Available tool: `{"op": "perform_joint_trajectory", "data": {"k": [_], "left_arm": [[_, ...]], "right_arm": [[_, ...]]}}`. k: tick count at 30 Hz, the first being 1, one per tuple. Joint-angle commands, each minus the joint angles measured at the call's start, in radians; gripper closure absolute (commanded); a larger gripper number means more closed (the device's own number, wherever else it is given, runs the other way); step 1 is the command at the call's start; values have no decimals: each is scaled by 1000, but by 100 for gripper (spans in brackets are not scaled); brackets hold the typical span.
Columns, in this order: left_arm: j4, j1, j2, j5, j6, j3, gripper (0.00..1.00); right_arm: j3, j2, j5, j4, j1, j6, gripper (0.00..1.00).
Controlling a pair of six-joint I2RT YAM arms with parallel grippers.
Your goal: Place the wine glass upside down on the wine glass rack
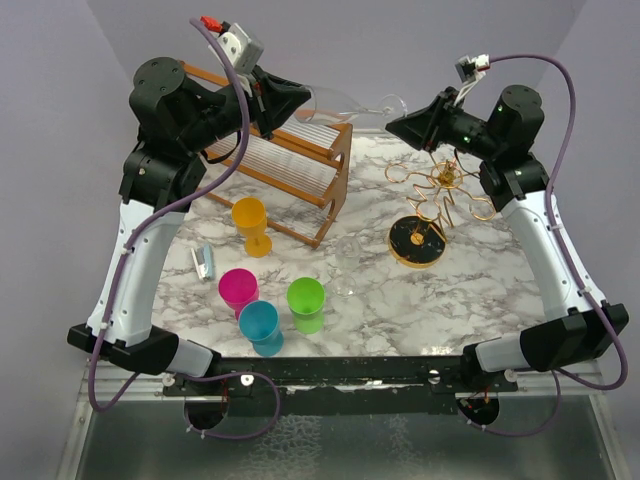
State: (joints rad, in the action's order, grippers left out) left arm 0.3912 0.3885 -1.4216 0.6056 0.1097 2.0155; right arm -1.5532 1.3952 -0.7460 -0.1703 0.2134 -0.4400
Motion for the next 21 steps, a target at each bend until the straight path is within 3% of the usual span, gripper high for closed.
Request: {"op": "perform_joint_trajectory", "data": {"k": [1, 7, 10, 12, 16, 21], "left_arm": [[-63, 4, 6, 33, -7, -7, 100], [-58, 4, 10, 25, -21, -19, 100], [-45, 4, 16, 11, -25, -28, 98], [-28, 4, 25, -13, -24, -31, 88], [28, 5, 46, -103, -61, -34, 61], [120, 5, 79, -309, -139, -42, 27]], "right_arm": [[-35, 16, 4, 36, 4, -30, 81], [-34, 4, 37, 26, 4, -10, 99], [-31, -10, 70, 9, 4, 26, 99], [-27, -23, 97, -4, 3, 55, 99], [-18, -52, 183, -39, 0, 132, 99], [-26, -68, 296, -68, -10, 228, 99]]}}
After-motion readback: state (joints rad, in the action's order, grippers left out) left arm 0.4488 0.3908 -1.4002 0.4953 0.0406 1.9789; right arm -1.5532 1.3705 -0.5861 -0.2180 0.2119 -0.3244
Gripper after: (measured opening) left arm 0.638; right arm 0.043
